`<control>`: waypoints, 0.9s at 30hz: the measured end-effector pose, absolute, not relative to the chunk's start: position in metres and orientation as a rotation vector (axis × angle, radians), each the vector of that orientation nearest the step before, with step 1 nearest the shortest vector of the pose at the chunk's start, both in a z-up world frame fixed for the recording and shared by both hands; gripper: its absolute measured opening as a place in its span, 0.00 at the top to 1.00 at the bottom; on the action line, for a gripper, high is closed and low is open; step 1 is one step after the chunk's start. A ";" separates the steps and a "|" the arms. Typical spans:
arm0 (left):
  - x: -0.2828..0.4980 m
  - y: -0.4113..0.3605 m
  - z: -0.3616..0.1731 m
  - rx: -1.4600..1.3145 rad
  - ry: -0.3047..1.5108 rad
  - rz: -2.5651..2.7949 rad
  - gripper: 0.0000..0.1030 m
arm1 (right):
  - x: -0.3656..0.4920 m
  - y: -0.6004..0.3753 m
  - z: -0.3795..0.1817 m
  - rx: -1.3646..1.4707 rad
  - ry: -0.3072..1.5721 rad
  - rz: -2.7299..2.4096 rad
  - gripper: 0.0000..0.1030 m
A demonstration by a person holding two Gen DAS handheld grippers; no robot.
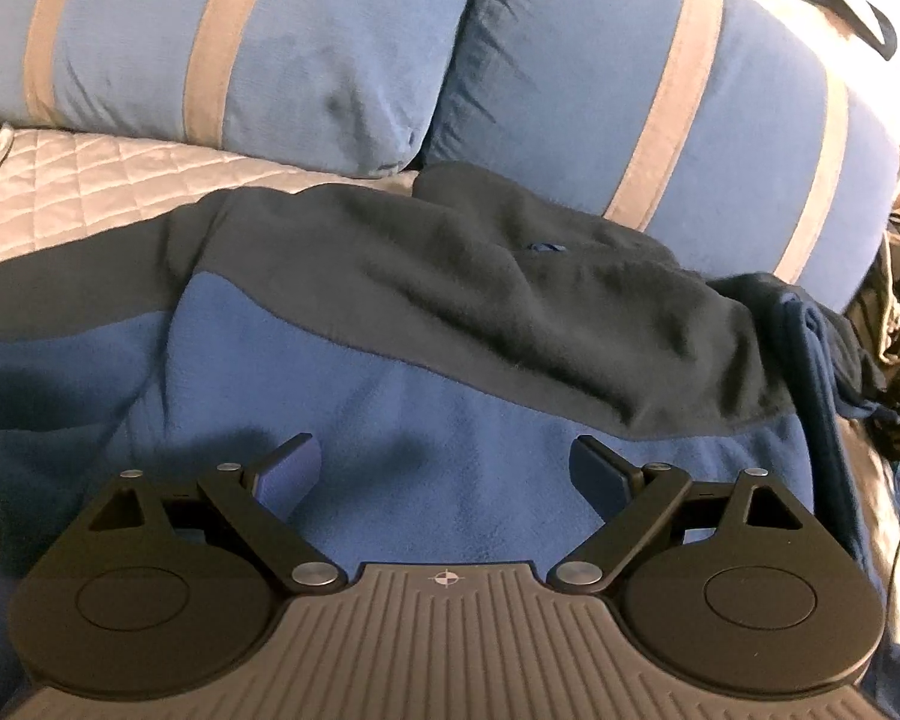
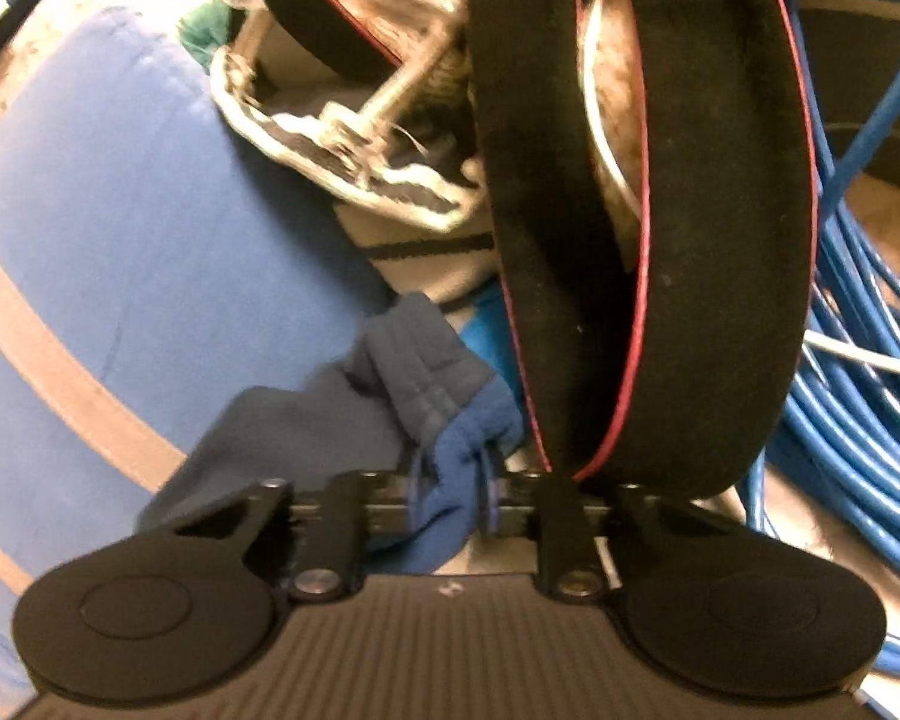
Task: Fold clothes
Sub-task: 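Close the right gripper on the other sleeve cuff beside the cables, then carry the cuff across onto the hoodie body and open the right gripper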
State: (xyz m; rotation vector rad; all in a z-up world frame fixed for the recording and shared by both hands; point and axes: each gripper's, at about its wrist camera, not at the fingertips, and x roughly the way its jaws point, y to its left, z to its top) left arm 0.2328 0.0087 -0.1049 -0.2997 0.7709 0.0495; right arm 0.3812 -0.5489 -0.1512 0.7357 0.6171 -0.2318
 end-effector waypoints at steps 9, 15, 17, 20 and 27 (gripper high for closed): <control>0.228 0.013 -0.102 -0.331 0.751 0.050 0.11 | 0.340 -0.560 -0.047 0.479 0.492 -0.246 0.89; 0.224 0.016 -0.096 -0.354 0.725 0.043 0.11 | 0.306 -0.585 0.030 0.353 0.404 -0.292 0.90; 0.223 0.017 -0.094 -0.364 0.717 0.040 0.11 | 0.294 -0.592 0.051 0.315 0.379 -0.308 0.90; 0.222 0.019 -0.092 -0.379 0.703 0.038 0.11 | 0.278 -0.599 0.080 0.259 0.347 -0.325 0.90; 0.219 0.024 -0.087 -0.405 0.667 0.039 0.11 | 0.262 -0.564 0.104 0.136 0.348 -0.225 0.90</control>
